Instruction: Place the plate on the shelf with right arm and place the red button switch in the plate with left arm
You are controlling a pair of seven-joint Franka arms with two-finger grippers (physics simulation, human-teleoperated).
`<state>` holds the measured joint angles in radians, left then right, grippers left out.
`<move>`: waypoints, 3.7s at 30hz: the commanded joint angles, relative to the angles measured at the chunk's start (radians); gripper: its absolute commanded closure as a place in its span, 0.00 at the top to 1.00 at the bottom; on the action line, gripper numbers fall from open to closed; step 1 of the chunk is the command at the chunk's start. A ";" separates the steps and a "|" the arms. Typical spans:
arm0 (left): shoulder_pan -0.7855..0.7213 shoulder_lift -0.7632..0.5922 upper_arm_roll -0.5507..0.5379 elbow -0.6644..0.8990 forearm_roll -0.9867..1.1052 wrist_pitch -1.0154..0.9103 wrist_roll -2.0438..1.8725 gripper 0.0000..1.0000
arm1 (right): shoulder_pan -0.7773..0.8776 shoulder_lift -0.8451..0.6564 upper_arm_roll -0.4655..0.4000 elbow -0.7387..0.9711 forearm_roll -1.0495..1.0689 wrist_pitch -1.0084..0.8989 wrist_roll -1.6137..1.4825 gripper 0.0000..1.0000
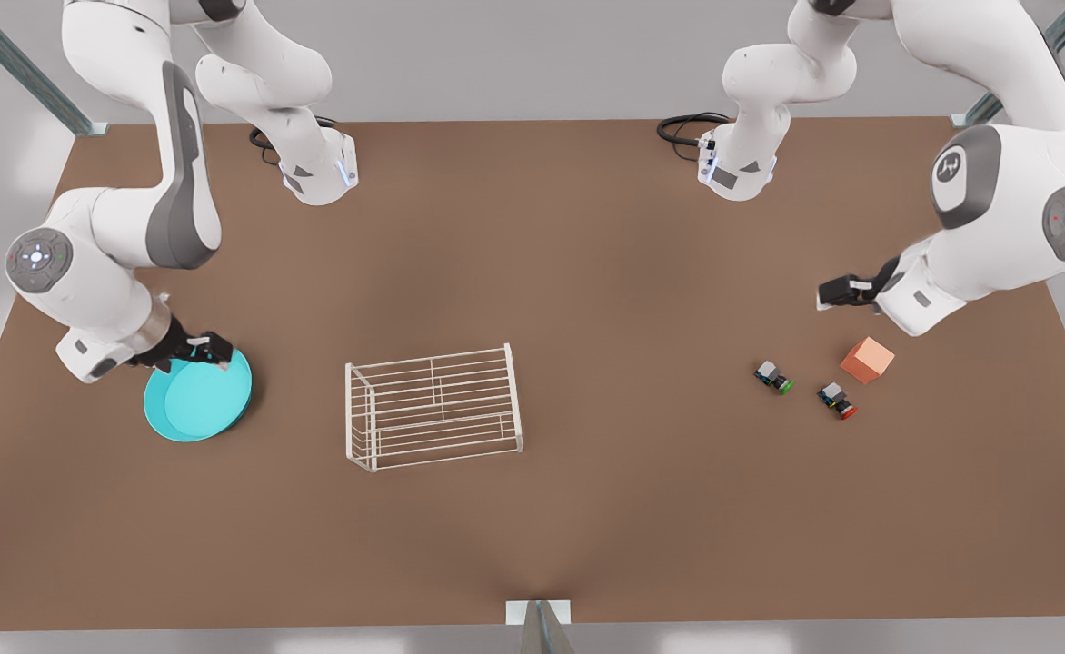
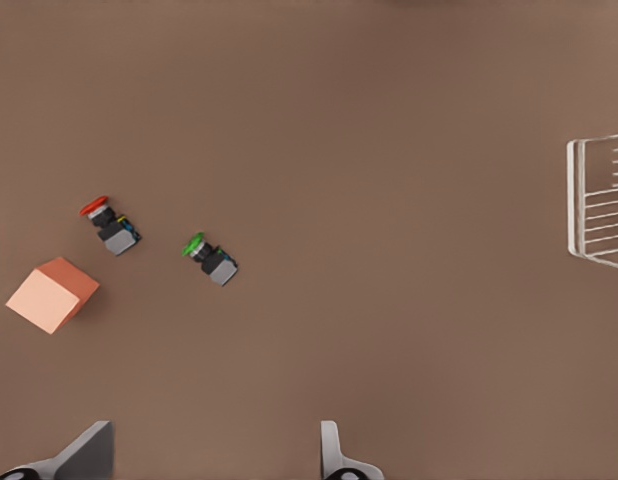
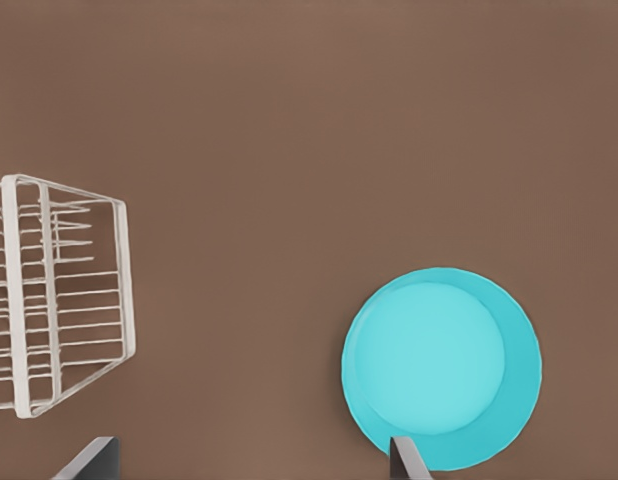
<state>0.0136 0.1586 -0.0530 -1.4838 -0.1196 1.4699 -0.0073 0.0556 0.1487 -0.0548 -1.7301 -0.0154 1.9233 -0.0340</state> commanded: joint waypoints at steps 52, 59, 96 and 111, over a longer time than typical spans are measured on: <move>-0.011 -0.007 -0.010 -0.044 0.100 -0.008 -0.095 1.00 | -0.790 0.736 0.400 0.328 -0.047 0.068 -0.612 0.48; -0.012 -0.007 -0.010 -0.044 0.101 -0.008 -0.096 1.00 | -0.786 0.733 0.406 0.328 -0.044 0.057 -0.612 0.42; 0.016 0.103 -0.004 -0.050 0.179 0.188 -0.122 1.00 | -0.761 0.577 0.541 0.325 -0.023 -0.110 -0.613 0.18; 0.147 0.295 0.027 -0.432 0.117 0.905 -0.798 1.00 | -0.600 0.425 0.609 0.254 0.190 -0.161 -0.518 0.18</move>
<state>0.1608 0.4619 -0.0265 -1.8867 0.0002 2.1438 -0.4304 -0.5542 0.5822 0.5531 -1.4675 0.1304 1.7753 -0.6332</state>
